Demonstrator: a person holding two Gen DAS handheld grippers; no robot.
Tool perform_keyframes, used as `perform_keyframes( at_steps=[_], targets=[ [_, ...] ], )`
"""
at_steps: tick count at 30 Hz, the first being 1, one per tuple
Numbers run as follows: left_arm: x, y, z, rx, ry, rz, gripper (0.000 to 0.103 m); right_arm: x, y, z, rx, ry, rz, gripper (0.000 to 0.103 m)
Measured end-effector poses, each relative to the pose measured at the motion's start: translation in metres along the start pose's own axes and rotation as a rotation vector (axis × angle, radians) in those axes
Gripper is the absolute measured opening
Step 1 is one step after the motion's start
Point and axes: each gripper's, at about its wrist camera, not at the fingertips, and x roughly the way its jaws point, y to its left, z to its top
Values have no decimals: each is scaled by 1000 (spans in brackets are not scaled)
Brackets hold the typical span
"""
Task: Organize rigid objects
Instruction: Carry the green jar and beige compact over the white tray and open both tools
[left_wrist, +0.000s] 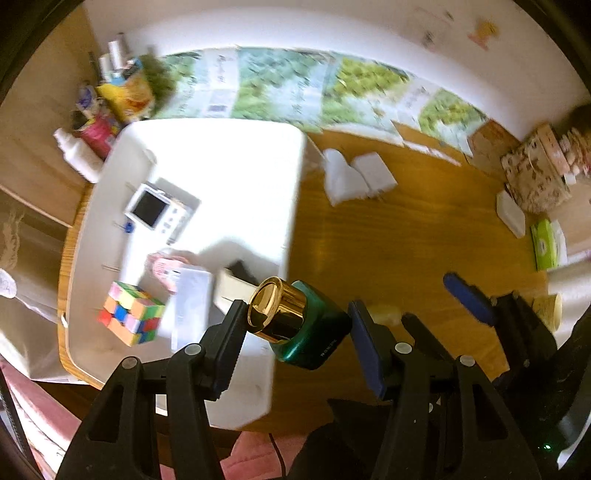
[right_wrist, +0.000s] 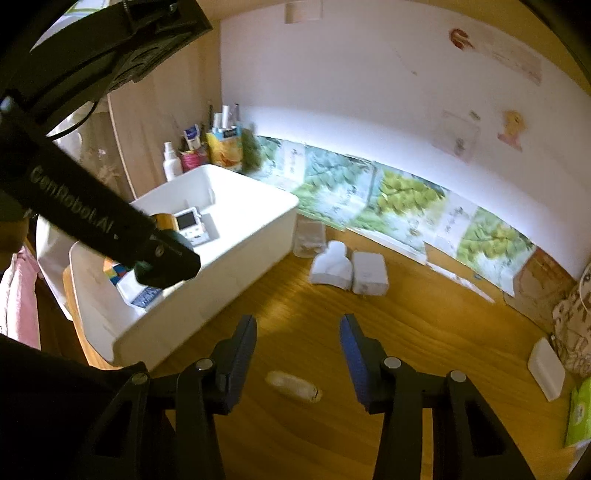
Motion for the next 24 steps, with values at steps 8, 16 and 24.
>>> perform_keyframes(
  at_steps=[8, 16, 24],
  targets=[
    [-7, 54, -4, -62, -61, 49, 59, 20, 18, 0, 29, 67, 5, 46],
    [-3, 92, -15, -98, -40, 68, 59, 40, 20, -21, 128, 160, -5, 48],
    [3, 107, -20, -74, -13, 81, 59, 60, 14, -45, 251, 274, -78, 64]
  ],
)
